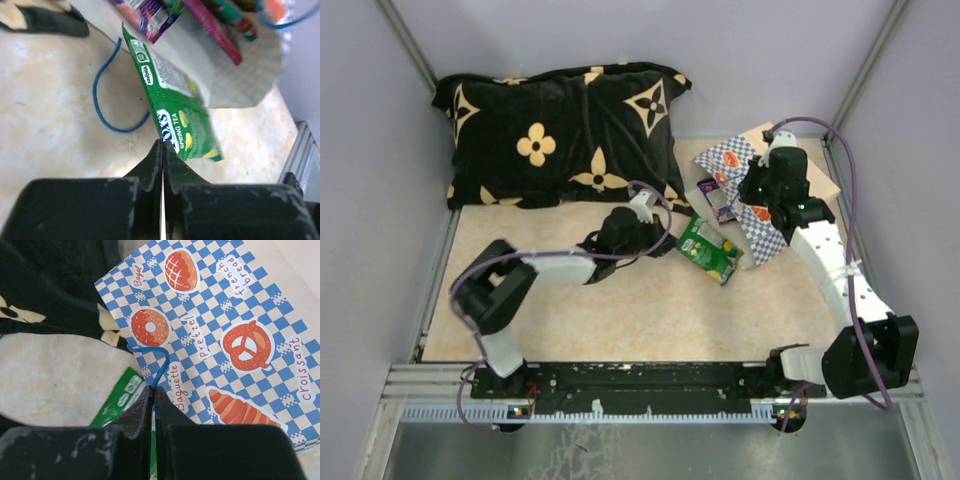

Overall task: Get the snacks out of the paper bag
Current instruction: Take out the snack from the paper bag, then place the snack at the center of the board.

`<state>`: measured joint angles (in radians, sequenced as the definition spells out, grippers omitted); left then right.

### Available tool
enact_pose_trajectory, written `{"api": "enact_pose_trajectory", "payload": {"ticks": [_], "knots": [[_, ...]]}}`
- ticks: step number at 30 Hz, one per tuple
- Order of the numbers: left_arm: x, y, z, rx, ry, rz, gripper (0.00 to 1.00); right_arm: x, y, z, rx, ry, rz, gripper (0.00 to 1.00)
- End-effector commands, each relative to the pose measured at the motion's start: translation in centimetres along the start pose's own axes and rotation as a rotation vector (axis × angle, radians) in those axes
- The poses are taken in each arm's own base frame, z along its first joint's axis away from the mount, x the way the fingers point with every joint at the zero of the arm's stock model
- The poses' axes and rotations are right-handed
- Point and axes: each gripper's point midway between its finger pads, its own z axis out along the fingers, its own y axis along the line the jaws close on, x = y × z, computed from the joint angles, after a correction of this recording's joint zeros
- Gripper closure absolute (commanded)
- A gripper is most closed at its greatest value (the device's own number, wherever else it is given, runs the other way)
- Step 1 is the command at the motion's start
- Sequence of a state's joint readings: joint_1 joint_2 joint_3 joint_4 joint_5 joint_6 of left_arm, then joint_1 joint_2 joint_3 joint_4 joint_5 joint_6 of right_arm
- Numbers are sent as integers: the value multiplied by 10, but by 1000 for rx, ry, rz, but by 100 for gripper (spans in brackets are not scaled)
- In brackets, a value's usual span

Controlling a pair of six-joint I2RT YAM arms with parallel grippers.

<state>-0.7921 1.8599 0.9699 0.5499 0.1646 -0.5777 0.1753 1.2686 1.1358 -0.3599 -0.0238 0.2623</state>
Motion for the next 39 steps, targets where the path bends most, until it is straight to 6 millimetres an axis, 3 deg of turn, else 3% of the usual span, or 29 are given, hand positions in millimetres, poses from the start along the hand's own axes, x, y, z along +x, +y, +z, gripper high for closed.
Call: {"api": "enact_pose_trajectory", "payload": {"ticks": [1, 5, 9, 13, 16, 18, 20, 23, 27, 29, 33, 35, 38, 39], "knots": [[-57, -17, -65, -38, -220, 70, 100, -43, 9, -25, -21, -138, 8, 100], [-85, 14, -147, -260, -374, 66, 100, -44, 11, -34, -35, -152, 8, 100], [-116, 54, -237, -559, -520, 85, 100, -45, 16, -42, -58, -162, 15, 100], [-142, 81, -322, -861, -645, 117, 100, -43, 19, -47, -80, -169, 28, 100], [-150, 102, -366, -1100, -671, 211, 100, -38, 25, -47, -117, -157, 41, 100], [-150, 113, -376, -1219, -650, 267, 100, -34, 29, -47, -139, -147, 49, 100], [-146, 120, -357, -1216, -573, 340, 100, -32, 31, -48, -151, -143, 52, 100], [-128, 125, -297, -1047, -431, 395, 100, -31, 30, -50, -150, -141, 53, 100], [-88, 133, -220, -865, -188, 516, 100, -29, 27, -57, -136, -139, 38, 100], [-70, 135, -193, -809, -65, 569, 97, -29, 25, -62, -123, -144, 27, 100], [-53, 135, -162, -749, 86, 596, 83, -29, 23, -68, -114, -150, 20, 100], [-53, 133, -154, -736, 94, 581, 71, -29, 23, -69, -118, -151, 20, 100], [-54, 133, -152, -789, 101, 454, 32, -28, 24, -69, -122, -145, 18, 100], [-53, 131, -152, -799, 115, 419, 28, -27, 23, -70, -119, -142, 16, 100]]}}
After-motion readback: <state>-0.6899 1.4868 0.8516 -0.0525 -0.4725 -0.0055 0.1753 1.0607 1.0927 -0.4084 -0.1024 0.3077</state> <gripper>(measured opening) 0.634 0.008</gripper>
